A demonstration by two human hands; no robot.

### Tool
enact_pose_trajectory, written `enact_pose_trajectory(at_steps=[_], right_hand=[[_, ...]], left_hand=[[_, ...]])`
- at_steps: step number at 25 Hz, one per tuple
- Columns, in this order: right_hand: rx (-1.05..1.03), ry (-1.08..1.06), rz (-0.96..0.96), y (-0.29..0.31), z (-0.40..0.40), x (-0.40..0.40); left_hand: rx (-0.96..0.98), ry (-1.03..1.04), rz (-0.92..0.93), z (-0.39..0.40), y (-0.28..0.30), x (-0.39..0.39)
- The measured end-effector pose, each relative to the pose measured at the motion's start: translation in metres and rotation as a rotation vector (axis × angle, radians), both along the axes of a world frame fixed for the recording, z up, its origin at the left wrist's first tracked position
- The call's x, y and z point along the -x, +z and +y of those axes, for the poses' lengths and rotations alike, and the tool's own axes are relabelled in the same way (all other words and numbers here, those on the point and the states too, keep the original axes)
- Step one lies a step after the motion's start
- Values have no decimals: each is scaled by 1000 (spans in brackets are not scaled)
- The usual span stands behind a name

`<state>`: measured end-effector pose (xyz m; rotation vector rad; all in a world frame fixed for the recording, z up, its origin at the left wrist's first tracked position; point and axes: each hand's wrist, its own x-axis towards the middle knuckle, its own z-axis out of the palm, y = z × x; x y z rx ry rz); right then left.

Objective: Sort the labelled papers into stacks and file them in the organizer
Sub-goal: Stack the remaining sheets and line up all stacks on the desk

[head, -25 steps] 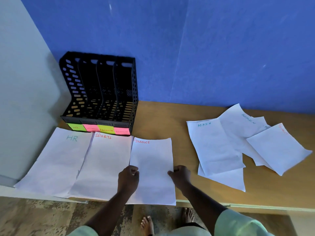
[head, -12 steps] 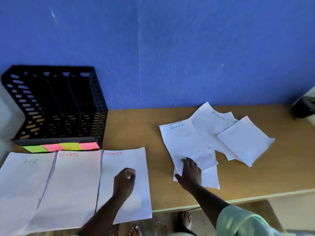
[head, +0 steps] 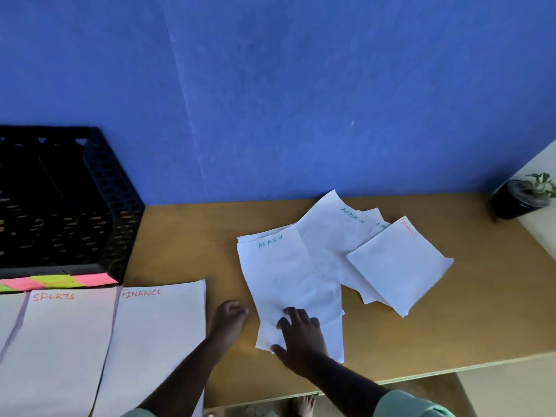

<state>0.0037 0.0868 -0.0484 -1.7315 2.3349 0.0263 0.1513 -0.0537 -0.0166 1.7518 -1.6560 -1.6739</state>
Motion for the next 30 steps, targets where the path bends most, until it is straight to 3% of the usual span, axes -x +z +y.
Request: enact_pose_trajectory(at_steps=[3,8,14,19,21,25,30], right_hand=[[6,114,-1,-3,4,18],[76,208,-256,9,15,60],[65,230,-472,8,29,86],[362,-151,-405,8,8,116],[315,-193,-340,9,1,119],[65,43,-276,5,-3,97],[0,263,-213,-19,-12,66]], left_hand=[[-86,20,26,4,-10,24],[34,47,-50,16,-15,56],[176,-29,-284,29,-19,70],[235,324,-92,25,-17,50],[234,404,-4,15,-16,28],[244,469,-37,0,-8,-10],[281,422,-75,-7,-5,-42]])
